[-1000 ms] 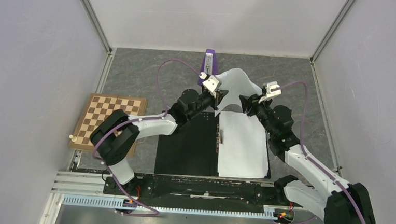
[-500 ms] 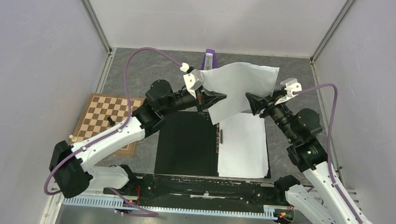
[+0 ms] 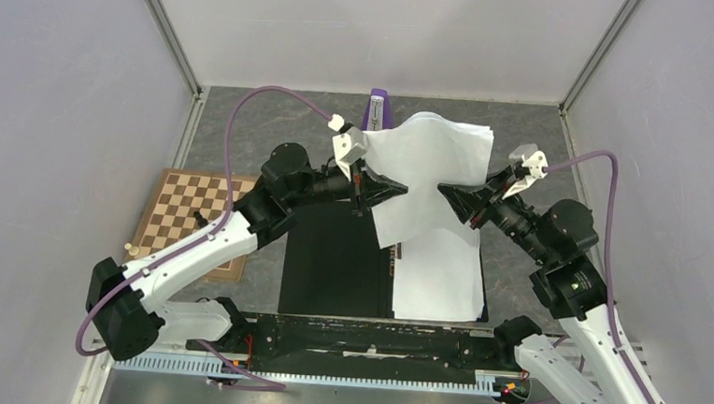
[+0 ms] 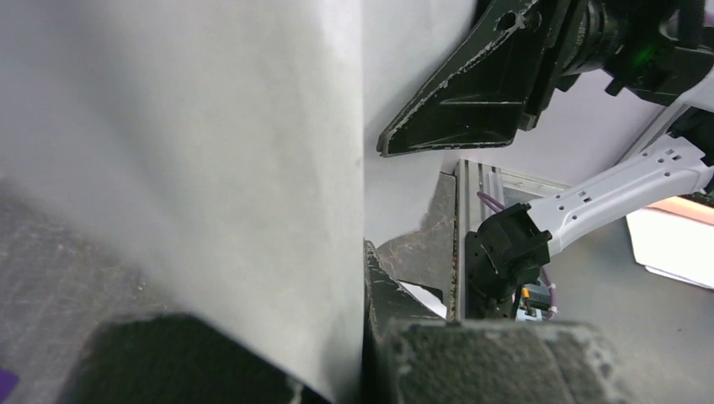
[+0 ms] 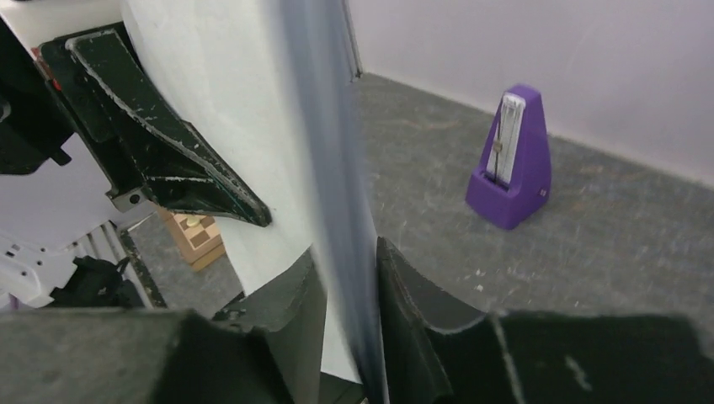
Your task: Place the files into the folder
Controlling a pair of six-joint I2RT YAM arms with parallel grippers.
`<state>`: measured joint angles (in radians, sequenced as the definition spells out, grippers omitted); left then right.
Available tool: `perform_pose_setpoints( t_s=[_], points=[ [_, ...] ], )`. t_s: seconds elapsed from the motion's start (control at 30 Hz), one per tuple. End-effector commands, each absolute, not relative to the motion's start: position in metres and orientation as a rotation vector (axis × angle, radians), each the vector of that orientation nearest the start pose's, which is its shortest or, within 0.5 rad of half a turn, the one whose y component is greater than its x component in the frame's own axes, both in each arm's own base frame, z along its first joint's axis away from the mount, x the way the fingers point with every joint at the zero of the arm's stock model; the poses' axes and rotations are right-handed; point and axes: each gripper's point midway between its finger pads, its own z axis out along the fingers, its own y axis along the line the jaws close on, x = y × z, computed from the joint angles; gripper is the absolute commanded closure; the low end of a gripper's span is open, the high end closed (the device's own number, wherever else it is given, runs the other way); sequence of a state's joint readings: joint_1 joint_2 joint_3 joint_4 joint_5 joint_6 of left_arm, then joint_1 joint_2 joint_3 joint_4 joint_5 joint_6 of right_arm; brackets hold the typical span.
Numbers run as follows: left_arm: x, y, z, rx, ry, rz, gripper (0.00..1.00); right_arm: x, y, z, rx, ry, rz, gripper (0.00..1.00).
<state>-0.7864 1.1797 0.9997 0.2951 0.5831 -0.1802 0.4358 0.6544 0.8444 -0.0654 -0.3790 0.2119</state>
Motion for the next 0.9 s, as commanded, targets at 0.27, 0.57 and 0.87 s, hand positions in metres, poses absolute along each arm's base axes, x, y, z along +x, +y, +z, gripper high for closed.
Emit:
perform_pose_setpoints(
  t_s=[0.27,0.57,0.87],
  points=[
    [0.257,-0.408,0.269,0.523,1.888,-1.441,0.94,0.269,0.12,0.268,-0.11,2.021,0.361,1.0],
    [0.272,-0.436,0.127,0.205,2.444,-1.332,0.93,0.27,0.093,0.164,-0.055,2.301,0.092,1.0],
    [0.261,-0.428,0.055,0.151,2.683,-1.101,0.87,0.261,0.09,0.102,-0.07,2.418,0.047,1.0]
  ],
)
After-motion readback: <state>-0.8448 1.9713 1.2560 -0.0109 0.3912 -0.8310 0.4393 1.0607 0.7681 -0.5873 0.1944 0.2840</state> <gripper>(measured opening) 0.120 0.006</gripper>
